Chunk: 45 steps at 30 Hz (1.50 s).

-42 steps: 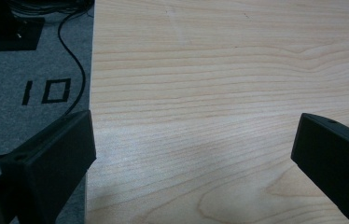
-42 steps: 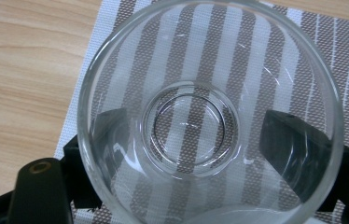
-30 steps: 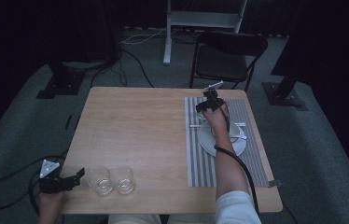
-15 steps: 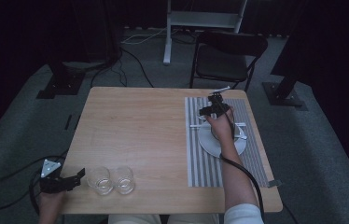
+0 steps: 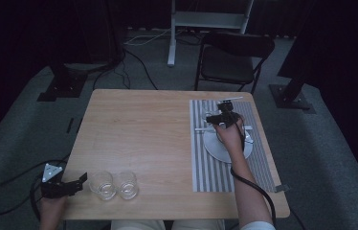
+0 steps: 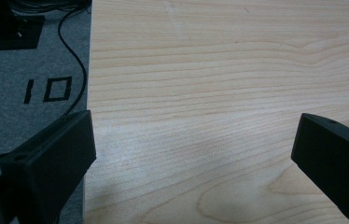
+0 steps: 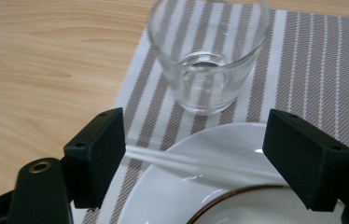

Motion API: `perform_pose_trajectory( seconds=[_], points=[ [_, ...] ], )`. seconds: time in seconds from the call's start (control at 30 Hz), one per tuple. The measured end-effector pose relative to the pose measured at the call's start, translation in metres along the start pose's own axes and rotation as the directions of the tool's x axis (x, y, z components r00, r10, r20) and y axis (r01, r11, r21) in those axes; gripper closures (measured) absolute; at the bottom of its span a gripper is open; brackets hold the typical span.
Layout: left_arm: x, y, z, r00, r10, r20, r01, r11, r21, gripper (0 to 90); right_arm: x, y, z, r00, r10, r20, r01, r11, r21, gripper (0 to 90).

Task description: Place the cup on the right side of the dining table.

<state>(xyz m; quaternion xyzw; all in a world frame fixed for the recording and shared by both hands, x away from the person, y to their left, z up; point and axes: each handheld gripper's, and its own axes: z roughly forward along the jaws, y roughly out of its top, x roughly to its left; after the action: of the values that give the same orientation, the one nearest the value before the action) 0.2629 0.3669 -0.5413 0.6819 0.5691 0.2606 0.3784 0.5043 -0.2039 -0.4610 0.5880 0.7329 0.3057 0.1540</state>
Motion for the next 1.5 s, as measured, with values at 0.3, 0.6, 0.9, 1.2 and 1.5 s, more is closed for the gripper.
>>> perform_pose_trajectory(
  seconds=[0.3,0.6,0.9,1.2,1.5],
  points=[
    [0.0,0.0,0.0,1.0,0.001,-0.003,-0.001,1.0,0.0,0.2,0.006,-0.02,-0.019,0.9992,-0.032,-0.025,0.03,0.998,-0.059,20.3],
    [-0.001,0.0,0.0,1.0,0.005,-0.004,-0.005,1.0,0.003,0.1,0.007,-0.038,-0.039,0.9966,-0.045,-0.069,0.037,0.993,-0.115,20.3],
    [-0.001,0.0,0.0,1.0,0.007,-0.005,-0.007,1.0,0.003,0.1,0.017,-0.065,-0.056,0.9914,-0.091,-0.094,0.075,0.984,-0.159,20.3],
    [-0.001,0.0,0.0,1.0,0.007,-0.002,-0.007,1.0,0.002,0.2,0.022,-0.09,-0.069,0.9888,-0.114,-0.096,0.094,0.977,-0.191,20.3],
    [-0.001,0.0,0.0,0.9999,0.011,0.0,-0.011,0.9999,0.003,0.2,0.016,-0.116,-0.086,0.9877,-0.112,-0.108,0.088,0.974,-0.208,20.4]
  ],
)
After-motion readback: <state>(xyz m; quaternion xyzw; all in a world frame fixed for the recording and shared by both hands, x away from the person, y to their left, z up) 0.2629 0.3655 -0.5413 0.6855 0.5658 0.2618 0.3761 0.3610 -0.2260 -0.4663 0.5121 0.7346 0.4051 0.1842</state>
